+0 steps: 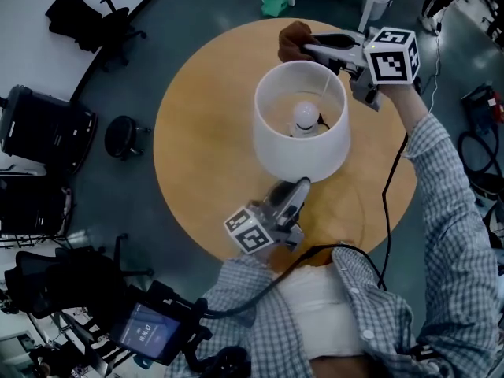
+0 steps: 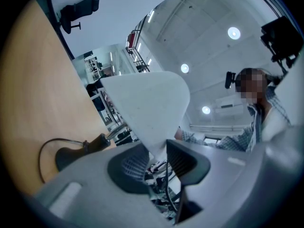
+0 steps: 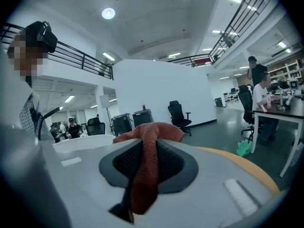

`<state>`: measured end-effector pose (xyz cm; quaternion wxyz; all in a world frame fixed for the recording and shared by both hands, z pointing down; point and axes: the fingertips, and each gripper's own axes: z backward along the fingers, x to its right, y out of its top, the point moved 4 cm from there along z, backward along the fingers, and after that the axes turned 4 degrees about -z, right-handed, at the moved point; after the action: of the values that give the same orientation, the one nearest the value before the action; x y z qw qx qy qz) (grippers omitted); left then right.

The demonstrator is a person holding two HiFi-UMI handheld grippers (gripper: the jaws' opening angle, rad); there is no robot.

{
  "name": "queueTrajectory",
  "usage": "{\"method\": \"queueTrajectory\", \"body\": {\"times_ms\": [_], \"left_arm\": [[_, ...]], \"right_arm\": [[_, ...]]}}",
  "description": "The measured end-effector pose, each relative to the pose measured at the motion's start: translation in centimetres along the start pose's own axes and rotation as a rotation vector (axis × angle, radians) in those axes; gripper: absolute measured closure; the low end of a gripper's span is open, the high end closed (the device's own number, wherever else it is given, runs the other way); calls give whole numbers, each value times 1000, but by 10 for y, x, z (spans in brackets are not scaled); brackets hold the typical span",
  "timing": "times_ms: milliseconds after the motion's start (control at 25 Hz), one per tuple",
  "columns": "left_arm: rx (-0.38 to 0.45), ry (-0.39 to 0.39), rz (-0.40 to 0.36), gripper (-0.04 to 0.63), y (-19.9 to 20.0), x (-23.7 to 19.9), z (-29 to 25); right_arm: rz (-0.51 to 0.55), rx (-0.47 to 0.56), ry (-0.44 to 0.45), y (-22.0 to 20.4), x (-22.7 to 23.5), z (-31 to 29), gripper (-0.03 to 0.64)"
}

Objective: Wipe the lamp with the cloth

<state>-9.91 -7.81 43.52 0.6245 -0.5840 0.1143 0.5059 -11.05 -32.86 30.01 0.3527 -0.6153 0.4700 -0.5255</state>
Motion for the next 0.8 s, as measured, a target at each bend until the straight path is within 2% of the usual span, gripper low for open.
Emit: {"method": "queueTrajectory", "body": {"times_ms": [80, 200, 440, 800], "left_arm": [[3, 1, 1, 480, -1, 0, 0], [1, -1, 0, 480, -1, 0, 0], [5, 0, -1, 482, 0, 1, 0], [1, -6, 10, 486, -3, 4, -4]], "right_arm": [[25, -52, 24, -2, 0, -11, 529], [31, -180, 41, -29, 10, -27, 529], [27, -396, 22, -78, 35, -46, 529], [297, -696, 165, -50, 13, -77, 531]]}}
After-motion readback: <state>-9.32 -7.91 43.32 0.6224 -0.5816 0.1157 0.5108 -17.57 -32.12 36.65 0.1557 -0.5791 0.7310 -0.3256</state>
